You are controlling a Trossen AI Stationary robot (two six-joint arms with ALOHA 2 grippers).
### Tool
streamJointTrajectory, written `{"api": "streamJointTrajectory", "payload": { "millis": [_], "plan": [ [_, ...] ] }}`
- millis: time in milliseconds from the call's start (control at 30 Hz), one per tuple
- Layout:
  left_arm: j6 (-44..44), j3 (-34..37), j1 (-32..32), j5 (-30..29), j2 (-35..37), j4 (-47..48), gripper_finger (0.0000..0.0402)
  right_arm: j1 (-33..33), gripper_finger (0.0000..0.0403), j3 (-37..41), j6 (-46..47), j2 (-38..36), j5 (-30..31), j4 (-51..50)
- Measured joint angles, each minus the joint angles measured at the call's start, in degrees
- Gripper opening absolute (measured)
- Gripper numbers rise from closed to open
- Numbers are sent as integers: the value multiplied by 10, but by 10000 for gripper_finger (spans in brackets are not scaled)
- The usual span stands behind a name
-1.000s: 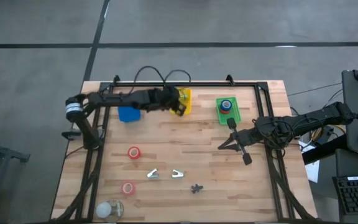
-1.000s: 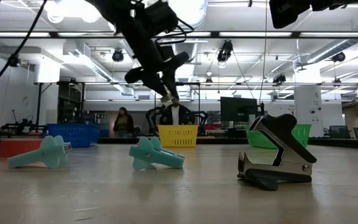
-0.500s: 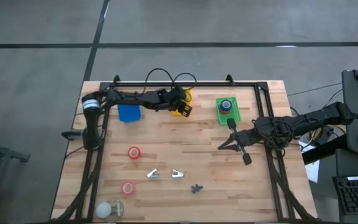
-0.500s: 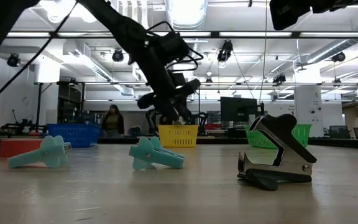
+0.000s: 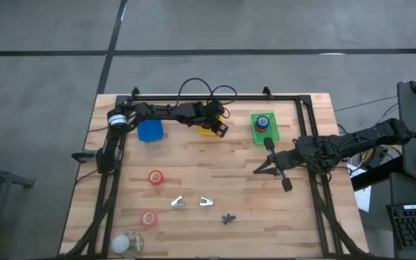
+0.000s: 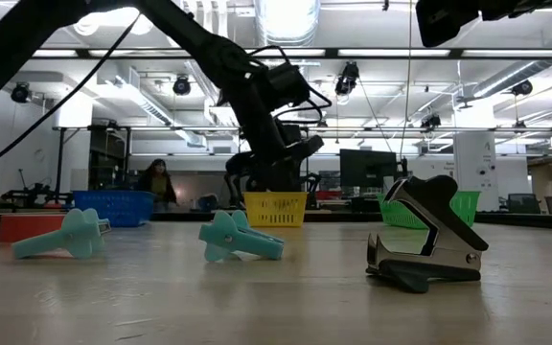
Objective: Pick and place Stapler, Stapler remover, tape
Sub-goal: Put the staple box into the yellow bin
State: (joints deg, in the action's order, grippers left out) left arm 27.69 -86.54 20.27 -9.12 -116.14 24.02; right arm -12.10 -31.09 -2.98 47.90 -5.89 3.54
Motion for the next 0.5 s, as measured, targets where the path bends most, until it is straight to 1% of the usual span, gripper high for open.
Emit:
{"api": "streamJointTrajectory", "payload": {
  "millis": [300,400,500],
  "plan": [
    [-26,-4,0,-13,0,4,139,0,8,4,0,0,0,1],
    [-30,-4,0,-13,0,6,159,0,8,4,0,0,0,1],
    [-40,-4,0,-13,0,5,193,0,8,4,0,0,0,1]
  ]
}}
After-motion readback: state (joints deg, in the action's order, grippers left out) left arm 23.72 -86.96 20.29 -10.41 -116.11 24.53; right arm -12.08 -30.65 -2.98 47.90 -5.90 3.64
